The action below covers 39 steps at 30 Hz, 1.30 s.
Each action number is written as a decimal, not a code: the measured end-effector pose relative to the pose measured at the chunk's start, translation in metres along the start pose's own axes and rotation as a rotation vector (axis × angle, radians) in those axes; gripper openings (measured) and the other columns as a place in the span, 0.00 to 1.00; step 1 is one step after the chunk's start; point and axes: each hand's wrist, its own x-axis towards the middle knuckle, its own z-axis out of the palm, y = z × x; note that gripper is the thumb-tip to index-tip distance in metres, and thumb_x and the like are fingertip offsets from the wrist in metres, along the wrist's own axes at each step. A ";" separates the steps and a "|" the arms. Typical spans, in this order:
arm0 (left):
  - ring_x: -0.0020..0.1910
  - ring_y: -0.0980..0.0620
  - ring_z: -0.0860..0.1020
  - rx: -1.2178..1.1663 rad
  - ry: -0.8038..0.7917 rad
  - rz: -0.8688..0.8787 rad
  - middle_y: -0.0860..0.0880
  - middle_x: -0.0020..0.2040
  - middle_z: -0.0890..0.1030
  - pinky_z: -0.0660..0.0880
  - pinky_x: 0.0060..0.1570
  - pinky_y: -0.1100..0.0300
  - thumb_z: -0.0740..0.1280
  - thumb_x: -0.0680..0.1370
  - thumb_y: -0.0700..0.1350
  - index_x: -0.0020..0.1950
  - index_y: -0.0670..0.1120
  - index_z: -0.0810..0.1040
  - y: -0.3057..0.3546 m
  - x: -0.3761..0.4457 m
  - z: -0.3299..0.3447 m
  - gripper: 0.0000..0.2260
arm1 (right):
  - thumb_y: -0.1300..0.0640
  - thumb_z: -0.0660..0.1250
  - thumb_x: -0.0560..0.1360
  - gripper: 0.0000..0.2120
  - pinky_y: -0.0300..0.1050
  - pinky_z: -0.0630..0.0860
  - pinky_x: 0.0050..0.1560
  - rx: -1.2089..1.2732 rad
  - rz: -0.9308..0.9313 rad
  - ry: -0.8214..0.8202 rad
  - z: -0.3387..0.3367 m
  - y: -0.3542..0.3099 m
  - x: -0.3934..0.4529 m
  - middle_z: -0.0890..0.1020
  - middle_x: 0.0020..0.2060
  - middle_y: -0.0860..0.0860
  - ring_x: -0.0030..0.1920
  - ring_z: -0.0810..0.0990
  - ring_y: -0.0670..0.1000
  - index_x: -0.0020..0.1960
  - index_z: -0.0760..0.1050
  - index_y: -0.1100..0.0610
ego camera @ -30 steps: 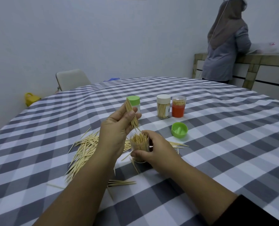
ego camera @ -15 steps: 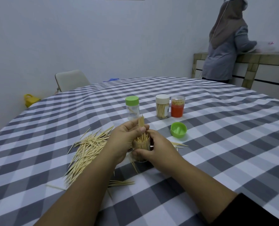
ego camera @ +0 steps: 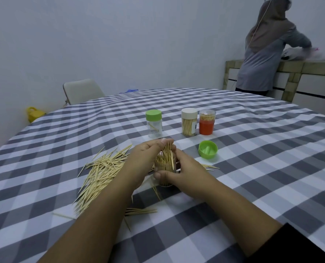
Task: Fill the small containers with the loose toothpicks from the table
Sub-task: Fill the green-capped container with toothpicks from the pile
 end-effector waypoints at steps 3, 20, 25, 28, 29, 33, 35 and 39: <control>0.53 0.51 0.81 0.089 0.011 0.038 0.51 0.50 0.85 0.75 0.58 0.49 0.64 0.78 0.49 0.51 0.52 0.83 0.001 -0.001 -0.001 0.09 | 0.48 0.80 0.61 0.40 0.41 0.74 0.54 0.022 0.036 -0.005 -0.011 -0.002 -0.002 0.73 0.53 0.45 0.53 0.74 0.43 0.66 0.61 0.45; 0.59 0.50 0.76 0.129 0.024 0.042 0.51 0.53 0.83 0.70 0.63 0.47 0.63 0.78 0.49 0.49 0.54 0.84 -0.001 -0.002 -0.002 0.10 | 0.48 0.65 0.75 0.05 0.27 0.68 0.37 0.062 -0.168 0.330 -0.023 -0.013 -0.003 0.77 0.40 0.49 0.40 0.75 0.41 0.41 0.77 0.41; 0.64 0.52 0.73 0.268 -0.077 0.037 0.53 0.60 0.80 0.68 0.64 0.52 0.60 0.79 0.55 0.56 0.58 0.80 0.009 -0.005 -0.007 0.11 | 0.53 0.63 0.78 0.12 0.41 0.75 0.50 0.054 -0.132 0.357 -0.011 -0.008 0.001 0.80 0.48 0.49 0.48 0.77 0.45 0.60 0.78 0.50; 0.70 0.48 0.68 0.413 -0.255 -0.096 0.49 0.69 0.73 0.66 0.67 0.53 0.64 0.75 0.54 0.70 0.49 0.71 0.018 -0.007 -0.015 0.24 | 0.54 0.61 0.79 0.19 0.30 0.69 0.54 -0.062 -0.176 0.379 -0.006 -0.007 0.003 0.76 0.53 0.48 0.53 0.73 0.43 0.69 0.70 0.54; 0.68 0.48 0.71 0.413 -0.322 -0.121 0.48 0.67 0.75 0.67 0.68 0.52 0.69 0.71 0.52 0.71 0.48 0.70 0.016 -0.006 -0.020 0.28 | 0.54 0.59 0.80 0.20 0.26 0.66 0.52 -0.082 -0.195 0.364 -0.005 -0.008 0.004 0.73 0.54 0.48 0.53 0.70 0.41 0.71 0.67 0.54; 0.49 0.53 0.82 0.439 -0.400 -0.097 0.47 0.50 0.83 0.78 0.54 0.62 0.71 0.73 0.37 0.57 0.53 0.77 0.007 -0.009 -0.026 0.16 | 0.50 0.52 0.82 0.24 0.29 0.59 0.64 -0.097 -0.253 0.255 0.000 -0.009 0.002 0.68 0.66 0.46 0.64 0.61 0.37 0.76 0.55 0.53; 0.49 0.52 0.83 0.486 -0.353 -0.043 0.48 0.49 0.84 0.78 0.54 0.60 0.72 0.73 0.37 0.53 0.53 0.80 0.006 -0.007 -0.023 0.14 | 0.49 0.51 0.82 0.25 0.30 0.53 0.68 -0.230 -0.306 0.194 0.003 -0.009 0.003 0.60 0.74 0.45 0.68 0.54 0.35 0.77 0.51 0.51; 0.49 0.56 0.82 0.605 -0.303 -0.009 0.54 0.47 0.84 0.78 0.55 0.57 0.72 0.67 0.43 0.53 0.54 0.80 0.006 -0.009 -0.019 0.15 | 0.48 0.52 0.79 0.24 0.39 0.55 0.71 -0.375 -0.425 0.186 0.009 -0.006 0.004 0.66 0.72 0.49 0.72 0.61 0.45 0.74 0.62 0.53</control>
